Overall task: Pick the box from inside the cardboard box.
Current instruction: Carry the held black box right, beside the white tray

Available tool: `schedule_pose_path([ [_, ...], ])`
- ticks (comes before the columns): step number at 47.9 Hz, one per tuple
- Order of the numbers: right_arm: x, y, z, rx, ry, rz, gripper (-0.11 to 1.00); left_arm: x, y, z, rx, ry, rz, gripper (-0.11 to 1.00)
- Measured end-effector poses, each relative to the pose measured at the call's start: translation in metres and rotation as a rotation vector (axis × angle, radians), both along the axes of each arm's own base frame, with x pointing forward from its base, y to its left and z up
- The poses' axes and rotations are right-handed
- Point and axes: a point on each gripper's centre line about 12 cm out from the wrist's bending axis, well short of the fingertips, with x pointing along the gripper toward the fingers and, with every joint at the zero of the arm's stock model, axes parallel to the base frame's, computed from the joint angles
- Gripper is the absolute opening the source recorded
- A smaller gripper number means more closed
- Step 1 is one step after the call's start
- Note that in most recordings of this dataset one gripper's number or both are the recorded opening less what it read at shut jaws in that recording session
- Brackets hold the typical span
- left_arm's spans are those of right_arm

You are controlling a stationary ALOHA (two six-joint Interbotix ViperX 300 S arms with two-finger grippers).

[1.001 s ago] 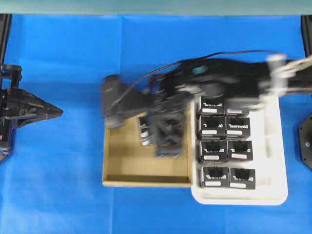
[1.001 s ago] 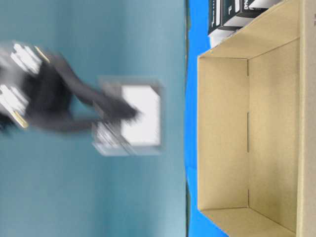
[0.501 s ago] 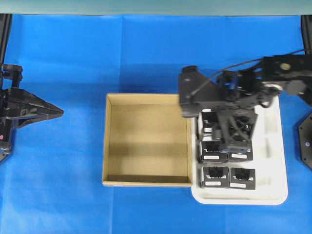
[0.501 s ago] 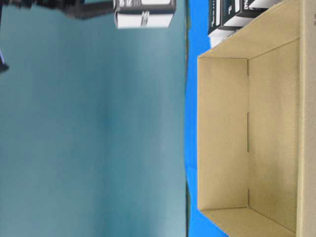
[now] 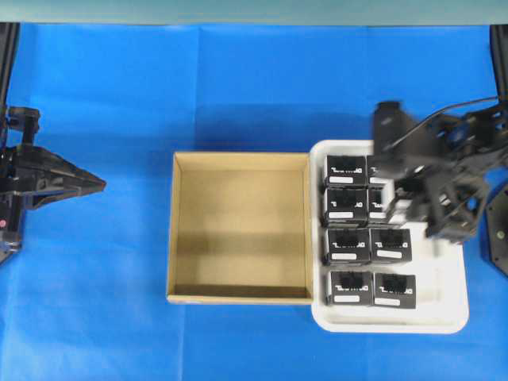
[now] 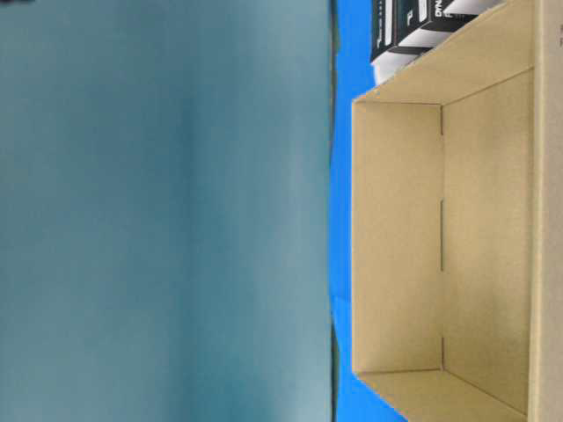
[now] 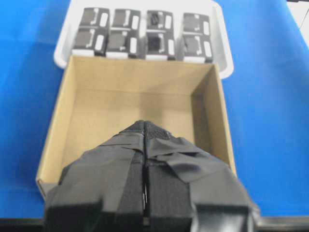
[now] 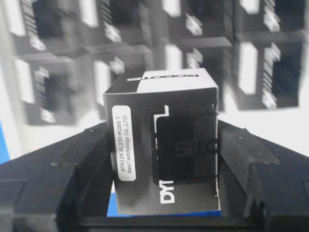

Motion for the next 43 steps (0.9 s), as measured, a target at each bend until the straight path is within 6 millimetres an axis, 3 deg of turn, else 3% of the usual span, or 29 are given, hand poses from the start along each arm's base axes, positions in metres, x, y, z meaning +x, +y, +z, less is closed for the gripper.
schedule_pose_path([
  [7, -0.025, -0.005, -0.007, -0.05, 0.003, -0.007, 0.61, 0.0, 0.0, 0.0, -0.003, -0.003, 0.001, -0.07],
  [18, -0.055, 0.0, -0.04, -0.056, 0.044, 0.01, 0.61, 0.0, 0.0, 0.0, -0.006, 0.0, 0.001, -0.07],
  [32, -0.061, 0.001, -0.062, -0.08, -0.012, 0.021, 0.61, 0.0, 0.0, 0.0, -0.012, -0.002, 0.003, -0.07],
  [43, -0.055, -0.001, -0.077, -0.086, -0.017, 0.017, 0.61, 0.0, 0.0, -0.001, -0.012, 0.001, 0.003, -0.07],
])
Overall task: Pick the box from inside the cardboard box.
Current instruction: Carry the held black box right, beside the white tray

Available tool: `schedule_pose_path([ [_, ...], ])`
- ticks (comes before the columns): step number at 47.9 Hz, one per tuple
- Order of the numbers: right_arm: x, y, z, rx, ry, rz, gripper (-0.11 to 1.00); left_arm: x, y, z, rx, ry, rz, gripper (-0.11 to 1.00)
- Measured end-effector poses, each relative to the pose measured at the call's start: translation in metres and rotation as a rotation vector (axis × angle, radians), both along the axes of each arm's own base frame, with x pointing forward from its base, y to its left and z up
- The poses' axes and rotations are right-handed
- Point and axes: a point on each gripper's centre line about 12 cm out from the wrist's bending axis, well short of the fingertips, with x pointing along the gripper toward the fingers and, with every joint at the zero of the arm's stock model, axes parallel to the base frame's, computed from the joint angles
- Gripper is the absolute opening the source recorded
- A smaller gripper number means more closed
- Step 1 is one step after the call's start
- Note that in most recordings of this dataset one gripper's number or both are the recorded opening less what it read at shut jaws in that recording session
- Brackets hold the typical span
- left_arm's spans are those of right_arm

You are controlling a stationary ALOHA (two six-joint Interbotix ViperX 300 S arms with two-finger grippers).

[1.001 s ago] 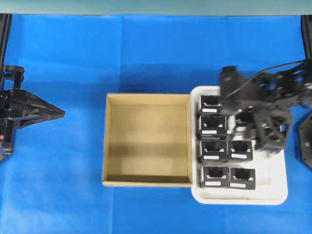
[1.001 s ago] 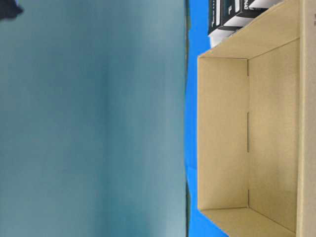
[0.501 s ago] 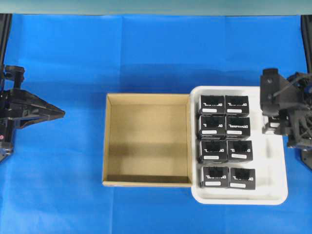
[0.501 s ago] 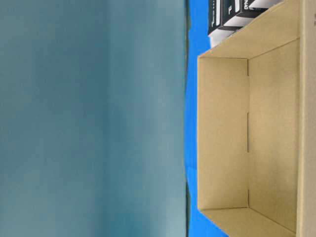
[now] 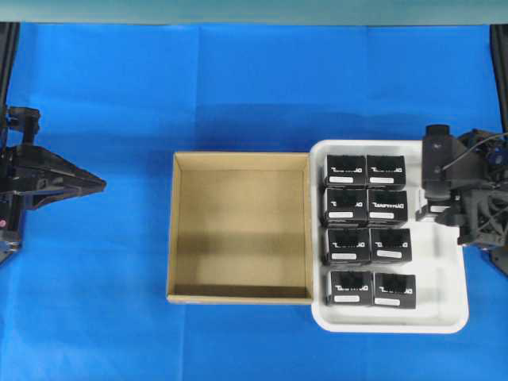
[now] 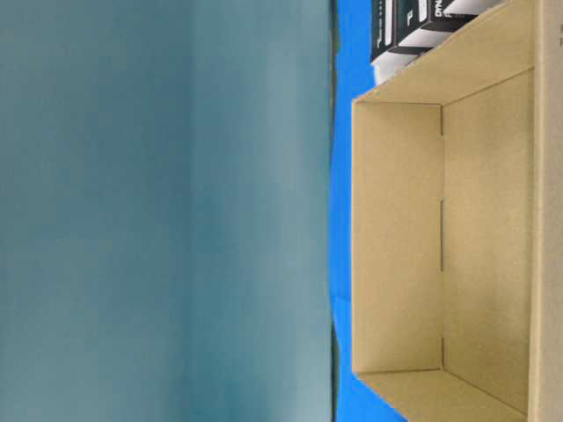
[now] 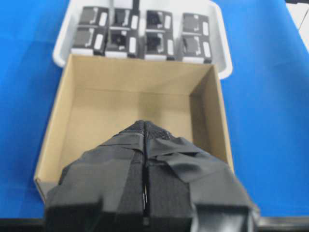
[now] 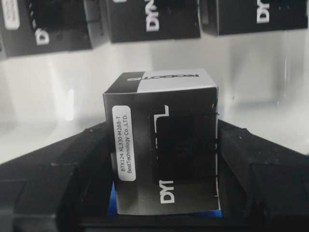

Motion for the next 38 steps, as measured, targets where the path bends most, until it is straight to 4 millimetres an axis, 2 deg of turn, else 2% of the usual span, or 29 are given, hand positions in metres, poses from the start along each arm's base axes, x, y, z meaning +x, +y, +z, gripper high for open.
schedule_pose_path([
  [10, 0.009, -0.003, -0.008, -0.011, -0.021, -0.003, 0.61, 0.0, 0.0, 0.0, 0.0, -0.002, 0.0, -0.07],
  [21, 0.007, -0.003, -0.018, -0.006, 0.019, -0.001, 0.61, 0.0, 0.0, 0.001, 0.002, -0.002, 0.0, -0.07],
  [33, 0.009, -0.003, -0.019, -0.01, 0.007, -0.004, 0.61, 0.0, 0.0, 0.001, -0.003, -0.003, 0.001, -0.07],
  [35, 0.009, -0.003, -0.018, -0.009, 0.006, -0.005, 0.67, 0.0, 0.0, 0.0, -0.003, -0.003, -0.001, -0.07],
  [38, 0.009, -0.003, -0.019, -0.007, 0.007, -0.011, 0.82, 0.0, -0.001, 0.001, -0.003, -0.003, -0.002, -0.07],
])
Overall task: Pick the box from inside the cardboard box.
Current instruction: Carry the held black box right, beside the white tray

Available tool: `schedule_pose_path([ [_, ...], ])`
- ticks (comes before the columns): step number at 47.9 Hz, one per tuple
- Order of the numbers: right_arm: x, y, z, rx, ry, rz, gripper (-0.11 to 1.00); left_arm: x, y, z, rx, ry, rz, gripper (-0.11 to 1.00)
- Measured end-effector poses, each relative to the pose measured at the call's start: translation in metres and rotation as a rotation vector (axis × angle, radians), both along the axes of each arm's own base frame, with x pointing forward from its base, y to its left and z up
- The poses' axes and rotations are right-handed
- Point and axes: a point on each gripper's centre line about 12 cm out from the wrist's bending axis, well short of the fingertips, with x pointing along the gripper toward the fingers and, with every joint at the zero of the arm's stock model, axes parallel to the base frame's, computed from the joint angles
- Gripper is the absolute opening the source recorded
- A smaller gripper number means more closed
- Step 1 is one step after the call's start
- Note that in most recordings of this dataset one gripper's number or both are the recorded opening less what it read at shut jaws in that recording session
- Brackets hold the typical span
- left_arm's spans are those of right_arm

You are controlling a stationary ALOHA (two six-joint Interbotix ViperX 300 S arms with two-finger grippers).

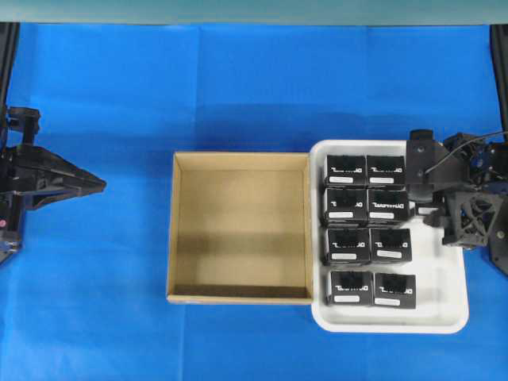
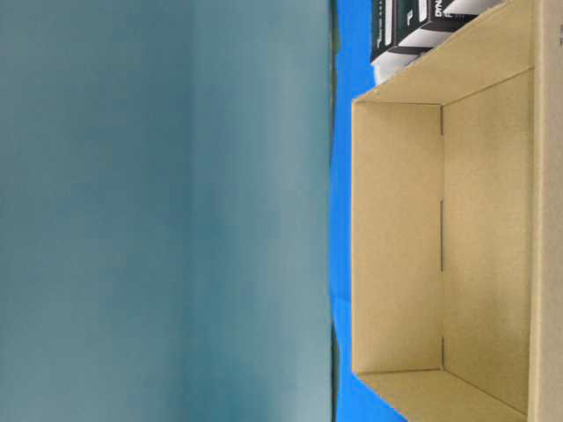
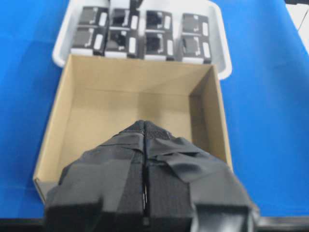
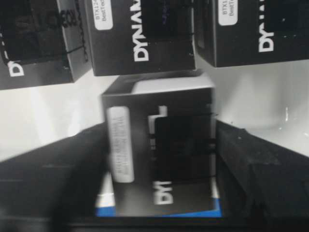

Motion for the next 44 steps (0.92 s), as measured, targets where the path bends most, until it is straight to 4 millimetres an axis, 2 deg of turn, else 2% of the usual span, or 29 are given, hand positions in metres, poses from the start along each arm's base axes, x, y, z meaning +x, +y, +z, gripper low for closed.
schedule_pose_path([
  [2, 0.0, 0.0, 0.0, 0.0, 0.0, 0.0, 0.9, 0.0, -0.001, 0.0, 0.002, 0.002, -0.003, -0.07],
  [5, 0.0, 0.0, -0.001, 0.0, 0.006, 0.001, 0.95, 0.0, -0.002, -0.001, 0.0, 0.003, -0.009, -0.07],
  [28, 0.005, -0.001, 0.001, -0.003, 0.005, 0.003, 0.95, 0.002, -0.002, -0.002, 0.0, 0.011, -0.011, -0.07],
  [39, 0.008, -0.001, 0.027, -0.004, -0.032, -0.004, 0.98, 0.002, -0.002, -0.003, 0.0, 0.012, -0.011, -0.07],
  [44, 0.01, -0.002, 0.051, -0.015, -0.094, -0.003, 0.98, 0.002, -0.002, -0.003, 0.0, 0.012, -0.011, -0.07],
])
